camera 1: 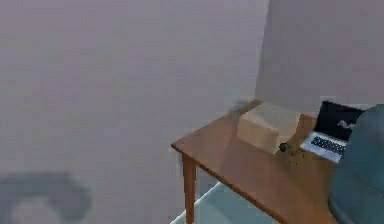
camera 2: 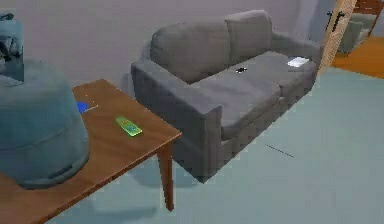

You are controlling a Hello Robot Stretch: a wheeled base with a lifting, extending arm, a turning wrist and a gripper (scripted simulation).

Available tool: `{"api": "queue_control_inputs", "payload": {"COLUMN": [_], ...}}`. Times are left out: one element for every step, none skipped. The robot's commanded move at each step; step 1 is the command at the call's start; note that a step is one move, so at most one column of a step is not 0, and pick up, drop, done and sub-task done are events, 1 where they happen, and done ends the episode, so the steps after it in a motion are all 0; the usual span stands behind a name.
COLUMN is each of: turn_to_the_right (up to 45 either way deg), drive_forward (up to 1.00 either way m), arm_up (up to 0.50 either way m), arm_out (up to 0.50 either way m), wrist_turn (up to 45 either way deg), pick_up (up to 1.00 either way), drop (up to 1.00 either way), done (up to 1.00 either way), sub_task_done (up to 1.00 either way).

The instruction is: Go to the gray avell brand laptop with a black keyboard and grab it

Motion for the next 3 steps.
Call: {"api": "queue_control_inputs", "payload": {"turn_to_the_right": [45.0,45.0,15.0], "drive_forward": [0.0,0.0,0.0], "arm_up": [0.0,0.0,0.0], "arm_out": [0.0,0.0,0.0], "wrist_turn": [0.0,0.0,0.0], "pick_up": [0.0,0.0,0.0], "drop": [0.0,0.0,0.0], "done": [0.0,0.0,0.0], "sub_task_done": [0.0,0.0,0.0]}}
